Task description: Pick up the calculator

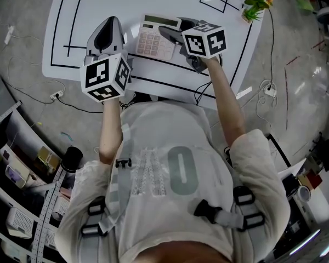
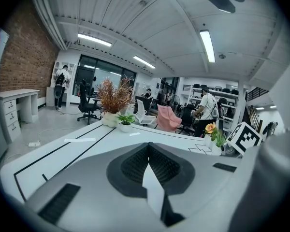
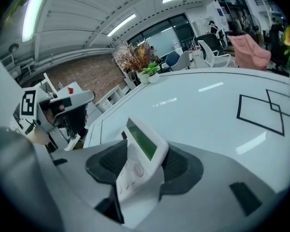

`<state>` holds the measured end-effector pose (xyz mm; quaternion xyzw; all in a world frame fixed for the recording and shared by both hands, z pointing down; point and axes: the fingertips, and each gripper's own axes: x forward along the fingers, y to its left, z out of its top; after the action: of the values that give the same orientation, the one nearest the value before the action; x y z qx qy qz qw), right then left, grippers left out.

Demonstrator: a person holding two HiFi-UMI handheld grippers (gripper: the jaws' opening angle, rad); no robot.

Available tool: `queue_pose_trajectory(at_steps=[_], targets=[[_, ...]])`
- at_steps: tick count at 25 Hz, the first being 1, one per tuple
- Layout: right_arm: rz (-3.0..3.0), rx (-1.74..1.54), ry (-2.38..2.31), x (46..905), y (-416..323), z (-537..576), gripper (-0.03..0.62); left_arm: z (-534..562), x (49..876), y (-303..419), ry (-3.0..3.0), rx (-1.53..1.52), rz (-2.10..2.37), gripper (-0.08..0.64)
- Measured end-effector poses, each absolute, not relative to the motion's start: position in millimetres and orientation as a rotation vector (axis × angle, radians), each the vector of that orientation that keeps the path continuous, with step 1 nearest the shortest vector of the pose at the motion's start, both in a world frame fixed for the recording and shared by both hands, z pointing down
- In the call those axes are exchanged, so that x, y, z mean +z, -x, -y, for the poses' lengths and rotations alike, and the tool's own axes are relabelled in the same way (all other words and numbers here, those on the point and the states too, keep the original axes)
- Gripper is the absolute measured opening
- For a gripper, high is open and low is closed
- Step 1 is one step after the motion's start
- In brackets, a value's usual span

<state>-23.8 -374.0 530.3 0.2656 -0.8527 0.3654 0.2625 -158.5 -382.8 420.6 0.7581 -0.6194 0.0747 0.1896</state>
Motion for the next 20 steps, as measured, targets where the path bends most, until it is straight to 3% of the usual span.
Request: queue_pose_trajectory(at_steps=[3,7,20], targets=[[2.366,1.165,-0.711,522,23,372,0.14,384,421,157,-2.127,0.214,1.747,0.02],[2.42,1.343,-0.725,514,31,370,0.09,384,419,159,-2.124,0.219,1.755,0.02],[2.456,1.401,-0.816,502,41,368,0.077,384,411,146,-2.157,0.219,1.739,0.02]])
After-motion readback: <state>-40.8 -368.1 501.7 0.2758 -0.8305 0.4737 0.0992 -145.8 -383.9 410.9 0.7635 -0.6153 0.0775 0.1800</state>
